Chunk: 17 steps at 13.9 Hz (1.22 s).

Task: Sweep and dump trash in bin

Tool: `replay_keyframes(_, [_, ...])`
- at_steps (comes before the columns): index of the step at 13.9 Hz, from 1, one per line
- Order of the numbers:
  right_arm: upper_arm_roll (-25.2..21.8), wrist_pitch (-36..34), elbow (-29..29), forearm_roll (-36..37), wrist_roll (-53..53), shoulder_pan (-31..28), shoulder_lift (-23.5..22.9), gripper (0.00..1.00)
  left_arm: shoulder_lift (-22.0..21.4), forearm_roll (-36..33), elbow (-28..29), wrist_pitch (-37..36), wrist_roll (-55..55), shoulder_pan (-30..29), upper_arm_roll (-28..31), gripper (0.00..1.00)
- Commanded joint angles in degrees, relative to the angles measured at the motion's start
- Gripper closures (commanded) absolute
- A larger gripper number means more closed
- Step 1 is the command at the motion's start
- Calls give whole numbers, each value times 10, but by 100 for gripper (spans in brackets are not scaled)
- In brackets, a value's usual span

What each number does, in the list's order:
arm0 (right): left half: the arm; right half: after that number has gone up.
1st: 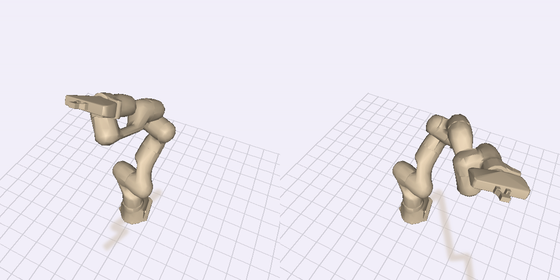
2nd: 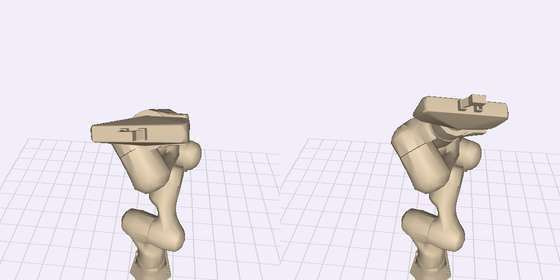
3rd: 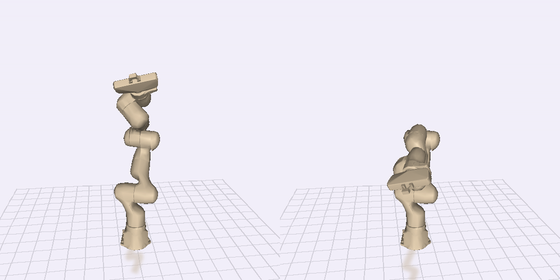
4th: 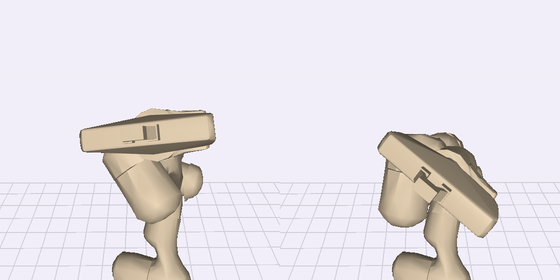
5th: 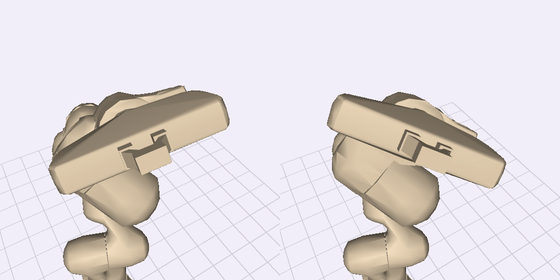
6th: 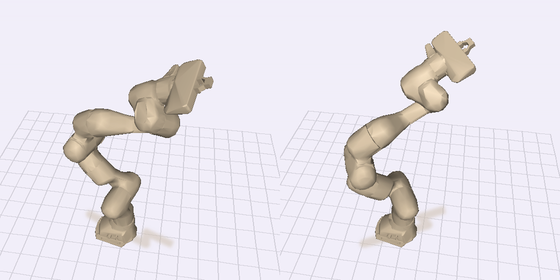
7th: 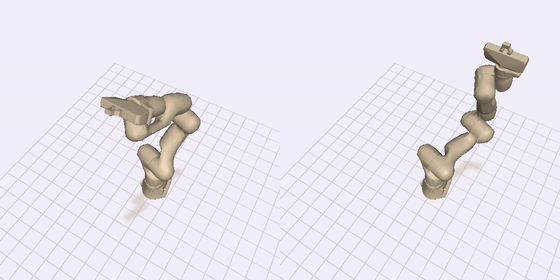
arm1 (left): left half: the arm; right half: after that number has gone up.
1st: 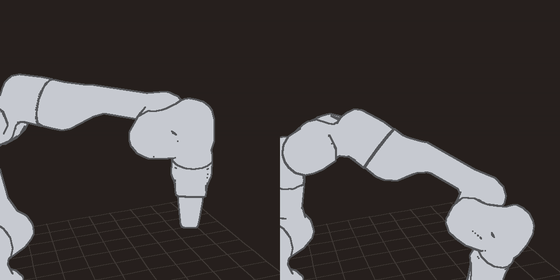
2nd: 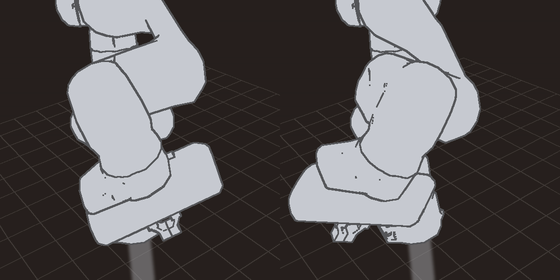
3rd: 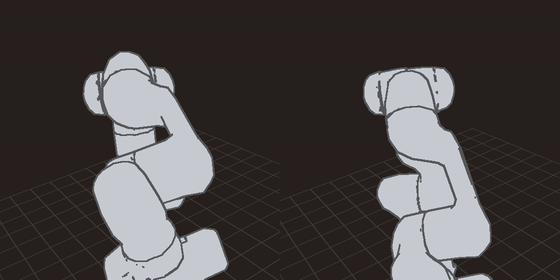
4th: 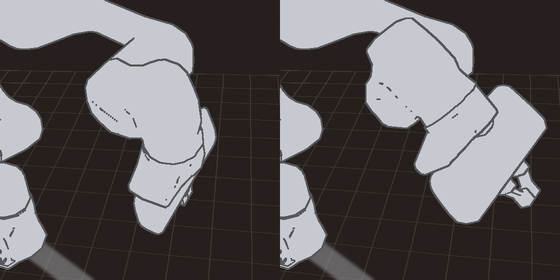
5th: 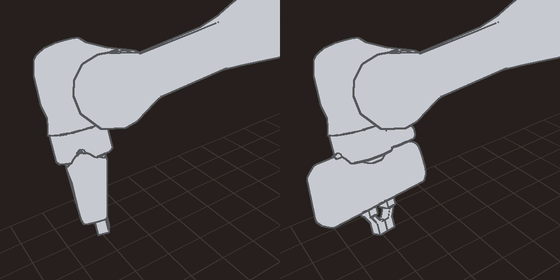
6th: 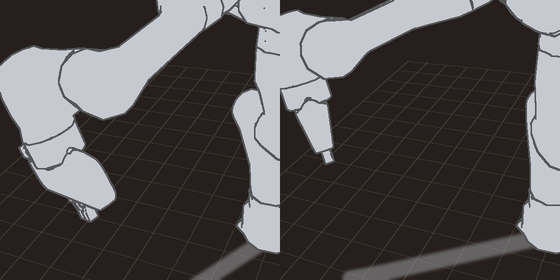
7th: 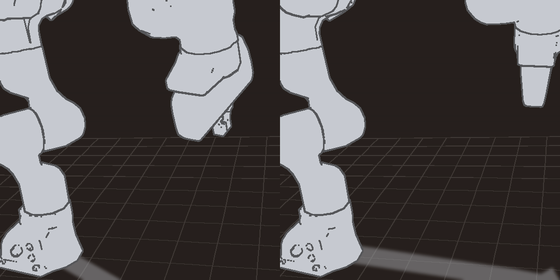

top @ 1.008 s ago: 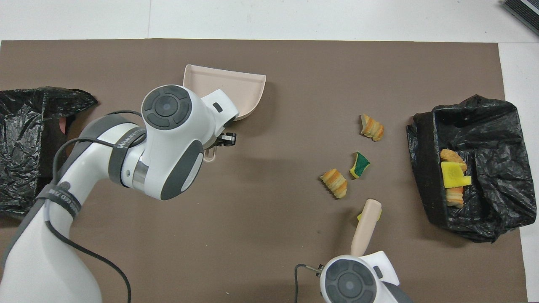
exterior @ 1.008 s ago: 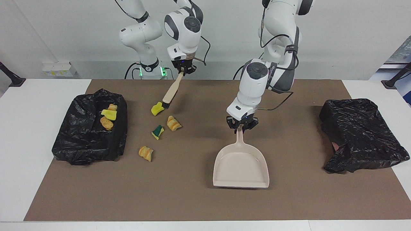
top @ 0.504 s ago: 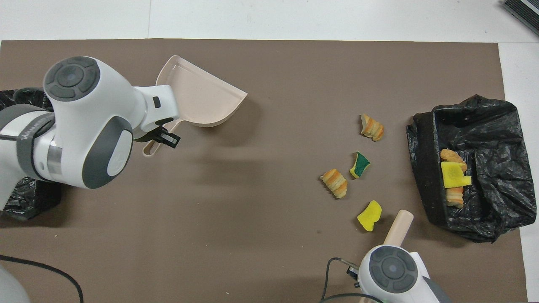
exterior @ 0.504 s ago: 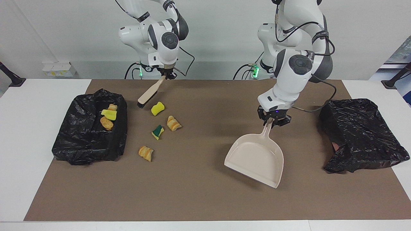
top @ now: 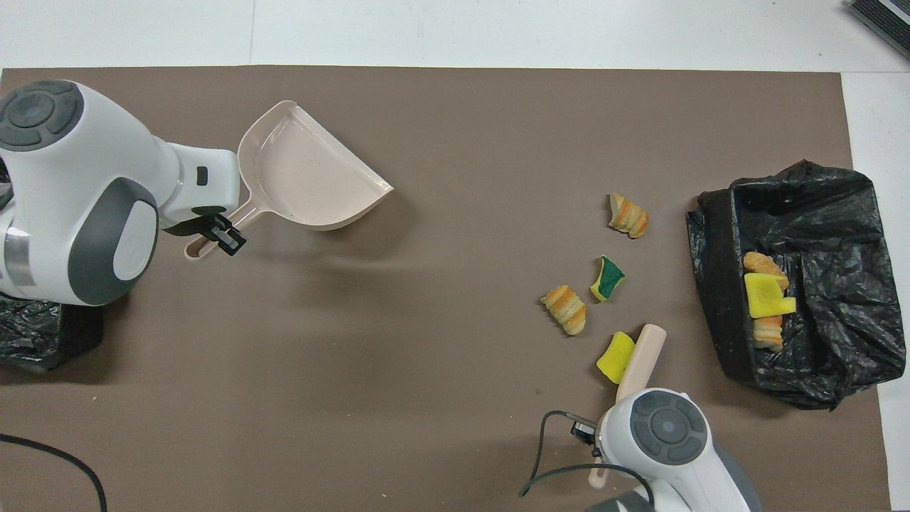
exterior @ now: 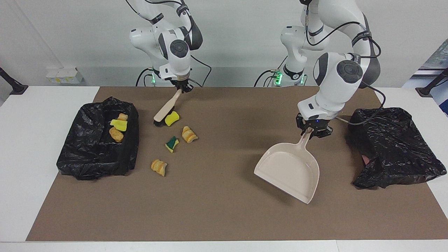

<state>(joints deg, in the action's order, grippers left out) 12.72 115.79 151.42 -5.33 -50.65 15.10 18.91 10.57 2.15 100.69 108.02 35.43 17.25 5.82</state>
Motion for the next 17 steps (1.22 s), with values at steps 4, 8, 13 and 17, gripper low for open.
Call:
replay_keyframes(4, [5, 6, -144, -9, 113, -60, -124, 100, -5, 3, 31, 2, 207, -2, -5, 100])
replay_keyframes(8, [6, -1, -161, -10, 213, -71, -136, 100, -9, 1, 71, 51, 242, 50, -9, 100])
replay_keyframes(13, [4, -5, -161, -14, 298, -77, -136, 100, -20, -21, 122, 89, 203, 126, -7, 100])
replay_keyframes(17, [6, 6, -162, -81, 309, -45, -150, 100, -48, -39, 165, 100, 164, 179, -7, 100])
